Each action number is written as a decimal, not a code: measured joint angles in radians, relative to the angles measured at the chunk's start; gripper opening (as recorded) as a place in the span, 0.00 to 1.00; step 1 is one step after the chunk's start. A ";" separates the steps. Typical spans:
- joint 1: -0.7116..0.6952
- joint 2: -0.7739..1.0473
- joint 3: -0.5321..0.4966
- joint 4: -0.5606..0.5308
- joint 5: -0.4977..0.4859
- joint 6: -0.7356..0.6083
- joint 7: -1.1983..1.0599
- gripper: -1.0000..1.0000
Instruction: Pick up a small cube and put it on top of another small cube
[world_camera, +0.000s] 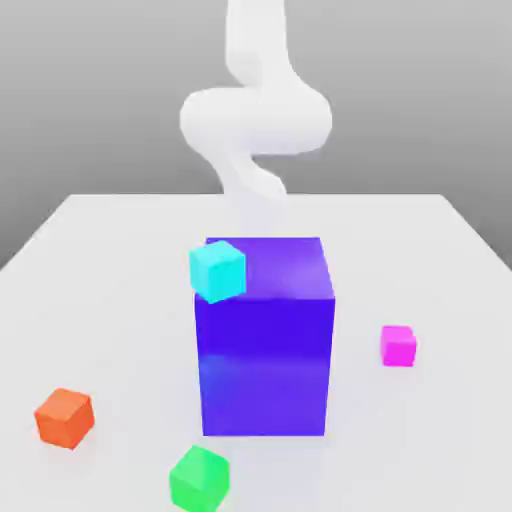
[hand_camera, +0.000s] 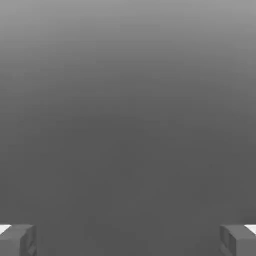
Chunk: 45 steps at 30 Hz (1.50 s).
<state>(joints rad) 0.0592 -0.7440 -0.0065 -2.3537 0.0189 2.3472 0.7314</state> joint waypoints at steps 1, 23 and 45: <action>0.026 0.024 -0.002 -0.023 0.008 0.020 -0.029 0.50; 0.518 0.518 0.105 -0.494 0.108 0.435 -0.575 0.50; 0.736 0.966 0.020 -0.580 -0.080 0.812 -0.592 0.50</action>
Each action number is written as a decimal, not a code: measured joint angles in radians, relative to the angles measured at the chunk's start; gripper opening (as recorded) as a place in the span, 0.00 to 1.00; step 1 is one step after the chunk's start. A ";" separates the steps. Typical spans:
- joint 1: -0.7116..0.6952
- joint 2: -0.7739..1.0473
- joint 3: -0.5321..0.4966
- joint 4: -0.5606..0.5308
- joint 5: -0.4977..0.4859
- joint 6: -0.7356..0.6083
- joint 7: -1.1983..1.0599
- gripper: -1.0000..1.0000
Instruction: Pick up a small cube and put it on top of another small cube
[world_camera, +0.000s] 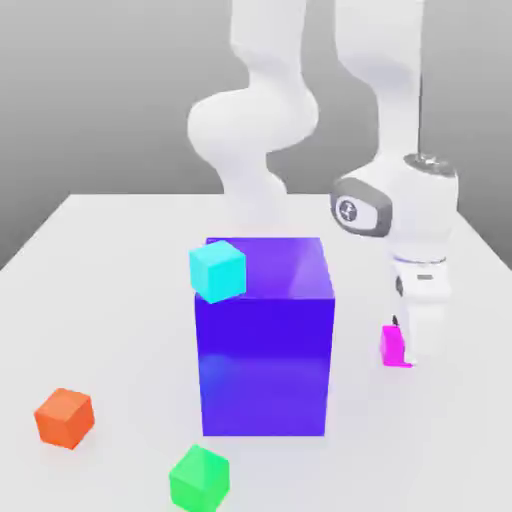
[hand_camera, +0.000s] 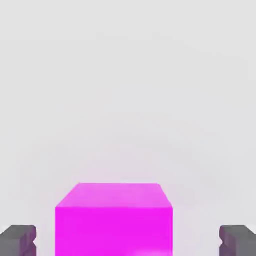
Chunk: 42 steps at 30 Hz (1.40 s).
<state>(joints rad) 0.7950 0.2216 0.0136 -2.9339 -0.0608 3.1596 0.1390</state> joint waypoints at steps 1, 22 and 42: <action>0.015 0.019 -0.012 0.001 0.002 0.016 0.002 0.50; -0.069 -0.220 0.096 -0.036 0.094 -0.185 -0.069 0.00; -0.167 -0.622 -0.070 0.062 0.237 -0.537 -0.088 0.00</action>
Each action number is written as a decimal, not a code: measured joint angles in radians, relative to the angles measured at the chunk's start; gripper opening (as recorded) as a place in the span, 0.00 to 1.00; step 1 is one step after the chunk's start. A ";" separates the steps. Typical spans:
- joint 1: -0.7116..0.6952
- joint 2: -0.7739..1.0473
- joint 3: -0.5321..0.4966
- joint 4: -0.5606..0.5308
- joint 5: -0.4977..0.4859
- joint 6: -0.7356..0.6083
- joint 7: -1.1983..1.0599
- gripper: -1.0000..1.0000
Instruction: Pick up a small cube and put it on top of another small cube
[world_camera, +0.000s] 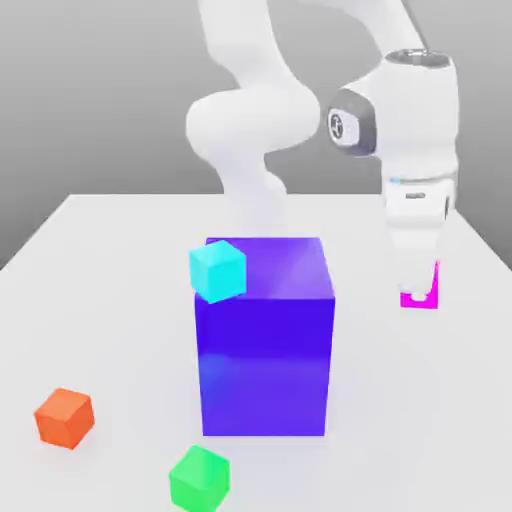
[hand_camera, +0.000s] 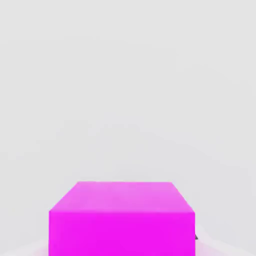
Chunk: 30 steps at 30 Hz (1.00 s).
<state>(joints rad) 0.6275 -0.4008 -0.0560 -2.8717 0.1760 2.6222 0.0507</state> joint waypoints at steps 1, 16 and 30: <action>-0.011 -0.020 -0.006 0.007 -0.001 -0.016 0.005 0.00; -0.175 -0.289 -0.026 0.100 -0.034 -0.203 0.115 0.00; -0.300 -0.376 0.064 0.170 -0.089 -0.261 0.243 0.00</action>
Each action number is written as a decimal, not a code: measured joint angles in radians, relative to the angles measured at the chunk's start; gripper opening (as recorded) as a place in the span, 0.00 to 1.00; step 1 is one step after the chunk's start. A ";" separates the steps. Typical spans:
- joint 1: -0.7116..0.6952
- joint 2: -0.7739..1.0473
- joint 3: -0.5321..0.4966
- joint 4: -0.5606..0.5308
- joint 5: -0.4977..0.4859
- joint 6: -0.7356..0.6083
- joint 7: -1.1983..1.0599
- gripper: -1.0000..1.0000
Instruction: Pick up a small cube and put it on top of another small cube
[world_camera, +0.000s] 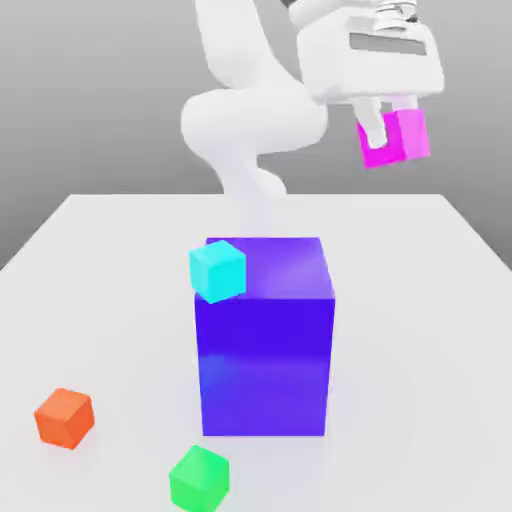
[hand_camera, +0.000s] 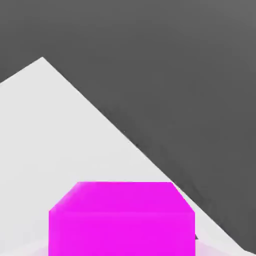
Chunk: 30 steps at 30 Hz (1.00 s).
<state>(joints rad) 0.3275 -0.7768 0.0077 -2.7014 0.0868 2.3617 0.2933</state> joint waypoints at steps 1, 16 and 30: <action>-0.007 0.003 0.007 0.005 -0.007 0.001 0.010 0.00; -0.158 0.230 0.106 0.078 -0.108 0.071 0.114 0.00; -0.316 0.665 0.020 0.168 -0.170 0.187 0.074 0.00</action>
<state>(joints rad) 0.0115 -0.1123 0.0273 -2.5332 -0.0828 2.5489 0.3668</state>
